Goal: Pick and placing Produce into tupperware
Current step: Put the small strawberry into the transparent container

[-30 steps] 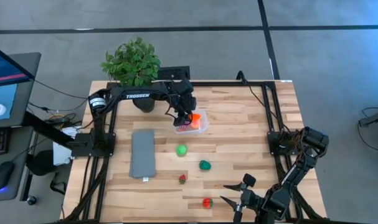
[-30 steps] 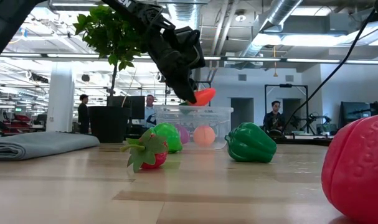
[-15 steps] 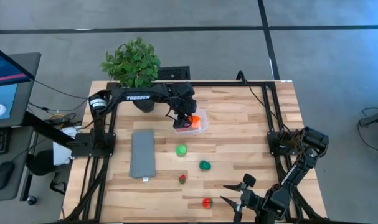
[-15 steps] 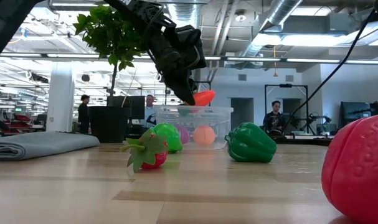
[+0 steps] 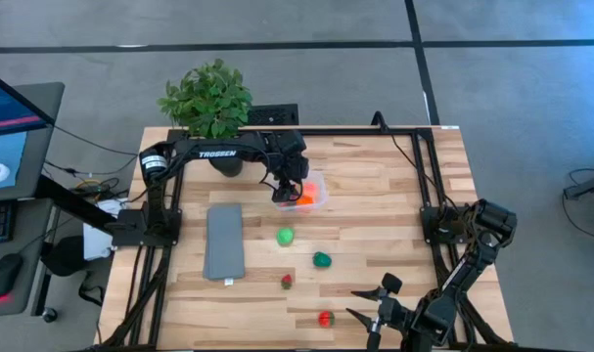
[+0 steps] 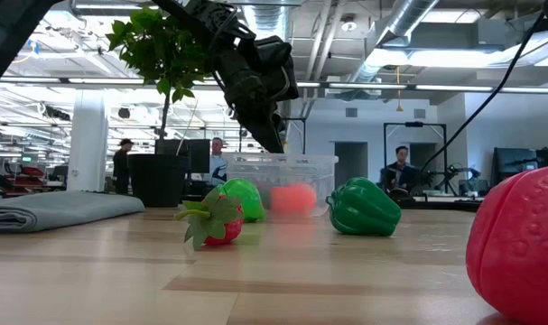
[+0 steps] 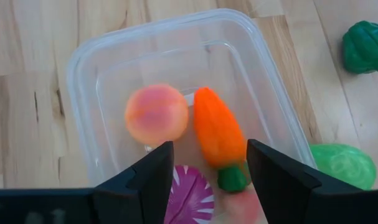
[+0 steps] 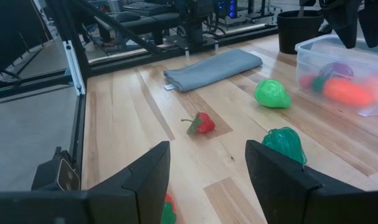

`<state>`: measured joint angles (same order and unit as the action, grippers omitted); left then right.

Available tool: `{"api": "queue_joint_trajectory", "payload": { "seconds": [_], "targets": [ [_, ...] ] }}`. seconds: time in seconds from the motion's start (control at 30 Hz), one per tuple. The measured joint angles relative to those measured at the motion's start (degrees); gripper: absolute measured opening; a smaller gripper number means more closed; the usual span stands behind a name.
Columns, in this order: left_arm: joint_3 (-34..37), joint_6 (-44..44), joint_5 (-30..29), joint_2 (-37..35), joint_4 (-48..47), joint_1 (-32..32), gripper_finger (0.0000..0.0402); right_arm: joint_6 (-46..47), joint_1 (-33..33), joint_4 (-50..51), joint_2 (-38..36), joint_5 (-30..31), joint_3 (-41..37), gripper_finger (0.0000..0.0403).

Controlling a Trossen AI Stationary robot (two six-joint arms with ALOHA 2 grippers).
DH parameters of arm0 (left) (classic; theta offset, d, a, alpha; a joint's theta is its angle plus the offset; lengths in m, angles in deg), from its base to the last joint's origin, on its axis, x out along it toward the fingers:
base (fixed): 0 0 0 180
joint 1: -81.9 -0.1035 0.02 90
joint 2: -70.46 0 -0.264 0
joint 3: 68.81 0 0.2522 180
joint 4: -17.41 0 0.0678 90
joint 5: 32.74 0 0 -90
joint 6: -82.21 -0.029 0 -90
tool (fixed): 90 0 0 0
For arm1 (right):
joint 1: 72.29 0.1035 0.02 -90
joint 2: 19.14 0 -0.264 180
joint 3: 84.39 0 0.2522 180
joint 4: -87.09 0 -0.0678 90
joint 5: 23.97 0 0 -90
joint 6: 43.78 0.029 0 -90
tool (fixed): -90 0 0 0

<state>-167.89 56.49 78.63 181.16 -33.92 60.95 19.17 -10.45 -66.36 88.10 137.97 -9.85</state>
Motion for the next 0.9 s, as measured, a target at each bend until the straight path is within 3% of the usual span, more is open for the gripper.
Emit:
{"api": "queue_joint_trajectory", "payload": {
  "seconds": [0.4, 0.67, 0.9],
  "targets": [
    [-1.47, -2.64, -5.08, -2.04, -2.93, 0.60, 0.0194, 0.01, 0.00, 0.17, 0.00, 0.00, 0.00, 0.0233],
    [-6.85, -1.91, -5.18, -4.60, -13.42, 1.96, 0.0194, 0.03, 0.00, 0.16, 0.00, -0.13, -0.02, 0.0233],
    [-6.93, 1.85, -5.23, -6.49, -24.60, 3.76, 0.0194, 0.17, 0.07, -0.02, 0.00, -0.33, -0.02, 0.0233]
  ]
}}
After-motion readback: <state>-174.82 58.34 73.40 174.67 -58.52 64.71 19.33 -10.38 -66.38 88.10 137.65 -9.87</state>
